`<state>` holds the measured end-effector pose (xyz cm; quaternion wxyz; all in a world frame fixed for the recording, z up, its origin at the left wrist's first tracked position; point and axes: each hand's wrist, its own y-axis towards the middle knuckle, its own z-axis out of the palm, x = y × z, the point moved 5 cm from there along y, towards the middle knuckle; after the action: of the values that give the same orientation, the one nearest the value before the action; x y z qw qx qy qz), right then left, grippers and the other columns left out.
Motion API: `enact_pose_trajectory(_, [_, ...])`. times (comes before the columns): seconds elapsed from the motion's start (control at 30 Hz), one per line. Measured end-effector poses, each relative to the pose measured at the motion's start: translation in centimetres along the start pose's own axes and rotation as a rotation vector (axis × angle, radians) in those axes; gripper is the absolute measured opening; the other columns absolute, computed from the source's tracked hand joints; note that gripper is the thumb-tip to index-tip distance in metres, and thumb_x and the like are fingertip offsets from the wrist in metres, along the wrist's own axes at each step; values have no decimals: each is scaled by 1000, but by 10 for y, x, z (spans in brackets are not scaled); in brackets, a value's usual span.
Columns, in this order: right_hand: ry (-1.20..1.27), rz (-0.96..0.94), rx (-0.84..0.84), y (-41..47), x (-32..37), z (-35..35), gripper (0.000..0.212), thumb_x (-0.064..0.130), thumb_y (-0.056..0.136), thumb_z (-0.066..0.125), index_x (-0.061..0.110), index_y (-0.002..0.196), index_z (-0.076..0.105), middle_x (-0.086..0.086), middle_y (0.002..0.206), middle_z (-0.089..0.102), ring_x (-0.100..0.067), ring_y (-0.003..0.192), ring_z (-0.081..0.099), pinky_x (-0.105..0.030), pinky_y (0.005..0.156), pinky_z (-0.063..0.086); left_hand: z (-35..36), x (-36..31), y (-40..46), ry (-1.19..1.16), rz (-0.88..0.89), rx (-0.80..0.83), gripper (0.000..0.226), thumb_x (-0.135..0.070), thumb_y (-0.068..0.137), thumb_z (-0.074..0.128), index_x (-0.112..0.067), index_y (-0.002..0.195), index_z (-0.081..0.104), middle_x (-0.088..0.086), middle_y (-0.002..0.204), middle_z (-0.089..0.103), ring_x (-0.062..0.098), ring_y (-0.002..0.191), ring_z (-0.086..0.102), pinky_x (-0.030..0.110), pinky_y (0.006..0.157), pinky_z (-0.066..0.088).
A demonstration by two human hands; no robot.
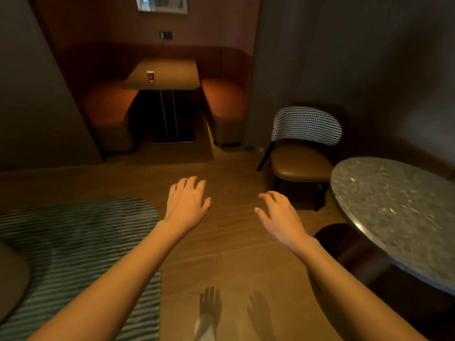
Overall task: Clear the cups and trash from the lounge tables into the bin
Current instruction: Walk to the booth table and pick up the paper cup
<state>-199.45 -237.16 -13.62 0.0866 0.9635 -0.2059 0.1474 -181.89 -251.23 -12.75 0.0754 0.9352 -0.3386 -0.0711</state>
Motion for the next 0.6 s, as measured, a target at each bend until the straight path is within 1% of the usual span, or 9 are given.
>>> enact_pose_trajectory(0.13, [-35,-53,-33,138,8,-12,49,39,98,45,16,141,41,-3,142,44,-19,135,35,-36,110,35,4,42,120,-5,-34,-12,52,-44,94,46,-18,139,41,6,141,44,27,129,40,41,103,36])
enact_pose_trajectory(0.27, [-17,-94,-69,254,19,-14,48,39,98,45,16,140,42,-2,140,46,-19,134,36,-34,108,36,-4,68,234,-13,-9,-64,50,-41,94,47,-18,138,42,7,140,45,27,129,40,40,103,36])
enact_pose_trajectory(0.4, [-30,-43,0,344,11,25,48,40,97,44,17,139,43,-2,138,47,-20,130,41,-34,102,40,22,91,316,-4,2,-17,51,-42,94,47,-19,140,41,6,142,43,26,131,39,40,105,35])
enact_pose_trajectory(0.5, [-24,2,50,423,0,56,47,41,97,44,18,138,44,-2,137,48,-21,127,44,-35,97,44,57,129,378,17,-80,22,53,-44,94,46,-19,141,39,6,142,43,26,131,39,40,105,37])
enact_pose_trajectory(0.6, [-34,-29,25,512,-9,70,47,41,97,44,17,137,45,-3,136,48,-23,126,45,-36,97,44,80,160,445,32,-146,60,54,-43,94,47,-19,141,38,7,141,43,28,129,40,41,103,37])
